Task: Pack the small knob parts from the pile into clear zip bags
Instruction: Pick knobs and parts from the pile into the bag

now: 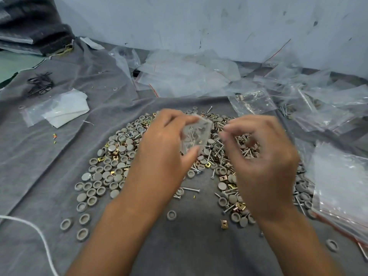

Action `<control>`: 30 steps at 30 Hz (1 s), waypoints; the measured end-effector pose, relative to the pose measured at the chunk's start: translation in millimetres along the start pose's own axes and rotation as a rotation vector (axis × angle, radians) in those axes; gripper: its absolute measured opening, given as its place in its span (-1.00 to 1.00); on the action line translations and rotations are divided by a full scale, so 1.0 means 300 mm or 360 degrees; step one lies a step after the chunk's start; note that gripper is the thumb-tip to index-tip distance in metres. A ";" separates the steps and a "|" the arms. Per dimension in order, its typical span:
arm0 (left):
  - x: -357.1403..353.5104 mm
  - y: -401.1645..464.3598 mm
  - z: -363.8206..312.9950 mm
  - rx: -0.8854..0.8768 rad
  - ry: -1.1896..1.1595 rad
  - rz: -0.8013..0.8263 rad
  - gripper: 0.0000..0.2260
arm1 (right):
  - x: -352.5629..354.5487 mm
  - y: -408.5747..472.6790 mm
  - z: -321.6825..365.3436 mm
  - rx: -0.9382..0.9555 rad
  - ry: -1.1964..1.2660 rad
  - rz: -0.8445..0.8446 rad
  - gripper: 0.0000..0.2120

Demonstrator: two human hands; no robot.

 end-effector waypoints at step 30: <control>0.063 0.019 0.043 0.0129 -0.0182 -0.0341 -0.56 | -0.177 -0.171 0.112 -0.0116 -0.0151 0.1329 -0.94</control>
Point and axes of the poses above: each hand's wrist, its own y-axis towards the middle knuckle, its own x-axis out of the back of the hand, z = x × y, the point moved 2 cm from there along y, towards the middle knuckle, and after that the axes turned 12 degrees about -y, right-handed, at the moved point
